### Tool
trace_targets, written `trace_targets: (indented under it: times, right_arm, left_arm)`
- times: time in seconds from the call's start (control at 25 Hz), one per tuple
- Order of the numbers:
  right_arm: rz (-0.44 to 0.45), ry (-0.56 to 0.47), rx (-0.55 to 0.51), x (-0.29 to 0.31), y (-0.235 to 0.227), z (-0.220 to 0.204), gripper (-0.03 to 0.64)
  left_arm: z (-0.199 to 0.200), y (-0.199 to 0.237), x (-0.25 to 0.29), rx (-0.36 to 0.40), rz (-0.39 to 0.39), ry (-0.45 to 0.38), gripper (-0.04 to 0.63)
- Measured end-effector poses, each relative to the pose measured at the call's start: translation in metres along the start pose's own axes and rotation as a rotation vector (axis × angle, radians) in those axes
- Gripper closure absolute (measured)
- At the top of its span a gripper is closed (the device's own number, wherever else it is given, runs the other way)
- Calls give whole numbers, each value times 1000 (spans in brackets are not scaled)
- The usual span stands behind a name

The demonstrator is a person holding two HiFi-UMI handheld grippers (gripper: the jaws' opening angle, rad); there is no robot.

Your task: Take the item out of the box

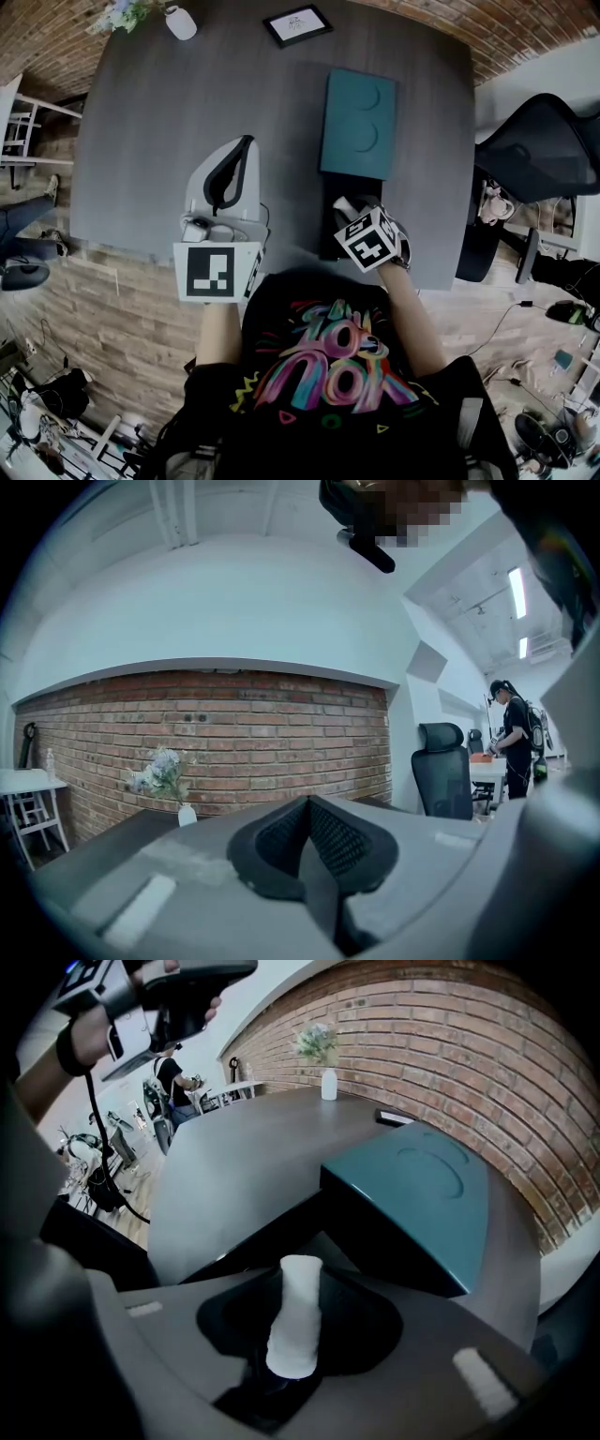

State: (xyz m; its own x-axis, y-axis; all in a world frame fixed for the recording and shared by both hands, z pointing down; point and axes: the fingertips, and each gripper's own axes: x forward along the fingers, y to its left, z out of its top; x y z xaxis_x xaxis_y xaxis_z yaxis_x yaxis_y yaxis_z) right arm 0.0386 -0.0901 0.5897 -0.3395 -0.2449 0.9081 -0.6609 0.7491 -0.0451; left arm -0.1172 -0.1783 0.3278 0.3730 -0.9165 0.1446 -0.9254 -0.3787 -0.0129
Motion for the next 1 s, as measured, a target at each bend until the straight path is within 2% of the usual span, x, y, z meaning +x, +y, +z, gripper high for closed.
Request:
trace_targets:
  times: [0.56,1.0]
  right_arm:
    - [-29,-141,84,-39,-17,11,494]
    - [-92,-325,120,-97,-45,33,494]
  left_arm:
    - [13,-22,3,38,-32,-25,594]
    - [26,-45,14,62,-62,-51,594]
